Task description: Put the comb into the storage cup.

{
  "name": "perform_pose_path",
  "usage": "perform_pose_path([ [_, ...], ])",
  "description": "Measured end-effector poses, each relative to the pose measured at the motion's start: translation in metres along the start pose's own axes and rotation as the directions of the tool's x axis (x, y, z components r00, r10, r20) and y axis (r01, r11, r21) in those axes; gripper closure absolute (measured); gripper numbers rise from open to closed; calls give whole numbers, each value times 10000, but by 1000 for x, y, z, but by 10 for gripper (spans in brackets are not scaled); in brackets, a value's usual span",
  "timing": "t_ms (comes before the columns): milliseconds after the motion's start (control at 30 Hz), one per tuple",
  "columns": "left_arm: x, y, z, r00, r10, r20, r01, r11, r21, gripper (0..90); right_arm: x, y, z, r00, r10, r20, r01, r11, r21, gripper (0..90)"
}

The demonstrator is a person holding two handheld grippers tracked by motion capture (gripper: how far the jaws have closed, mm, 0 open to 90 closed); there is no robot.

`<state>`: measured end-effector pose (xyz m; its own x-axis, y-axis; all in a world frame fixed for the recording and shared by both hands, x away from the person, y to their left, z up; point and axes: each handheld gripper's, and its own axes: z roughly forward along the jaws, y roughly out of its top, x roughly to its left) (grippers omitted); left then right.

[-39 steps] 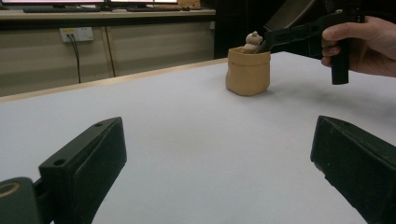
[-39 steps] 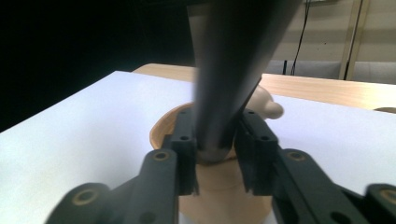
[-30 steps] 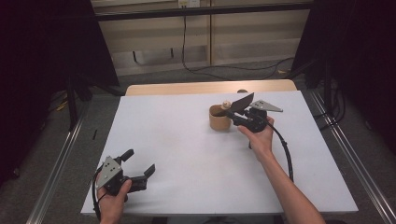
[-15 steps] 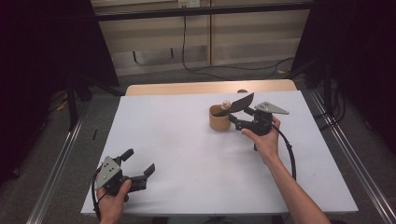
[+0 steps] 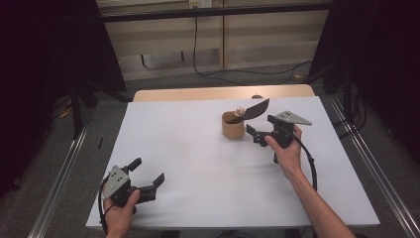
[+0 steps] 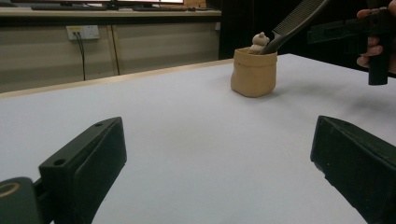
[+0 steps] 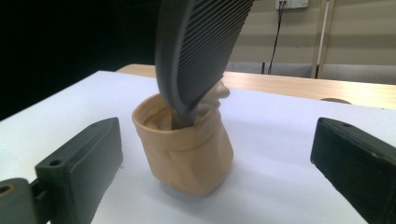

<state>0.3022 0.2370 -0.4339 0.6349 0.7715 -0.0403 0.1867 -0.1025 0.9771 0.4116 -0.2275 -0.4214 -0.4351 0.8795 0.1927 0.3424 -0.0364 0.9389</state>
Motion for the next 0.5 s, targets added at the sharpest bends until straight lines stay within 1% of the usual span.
perform_pose_path([
  [33,0,0,0,10000,38,10,-38,10000,10,36,0,0,-1,9999,-119,2,119,9999,47,20],
  [67,0,0,0,10000,-11,-8,11,10000,-32,36,1,-1,-3,9998,-206,-12,206,9998,73,20],
  [100,0,0,0,10000,-23,-13,23,10000,-48,36,1,-1,-4,9995,-313,67,312,9995,67,20],
  [133,0,0,-1,10000,-7,-12,7,10000,-33,36,1,-2,-6,9994,-271,216,269,9996,108,20],
  [167,1,0,-1,10000,-17,-17,17,10000,-48,36,1,-2,-7,9995,-195,258,192,9997,121,22],
  [267,1,0,-2,10000,-83,-39,82,9999,-105,36,1,-5,-11,9992,-170,366,170,9999,6,22],
  [367,1,1,-2,9999,-97,-26,96,9999,-143,36,2,-8,-15,9982,-358,487,360,9993,-38,22],
  [433,1,1,-2,10000,-64,-37,64,9999,-122,36,4,-9,-17,9979,-397,506,402,9991,-105,22],
  [500,0,1,-3,9999,-164,-53,163,9998,-147,36,6,-9,-21,9978,-457,480,467,9987,-192,21],
])
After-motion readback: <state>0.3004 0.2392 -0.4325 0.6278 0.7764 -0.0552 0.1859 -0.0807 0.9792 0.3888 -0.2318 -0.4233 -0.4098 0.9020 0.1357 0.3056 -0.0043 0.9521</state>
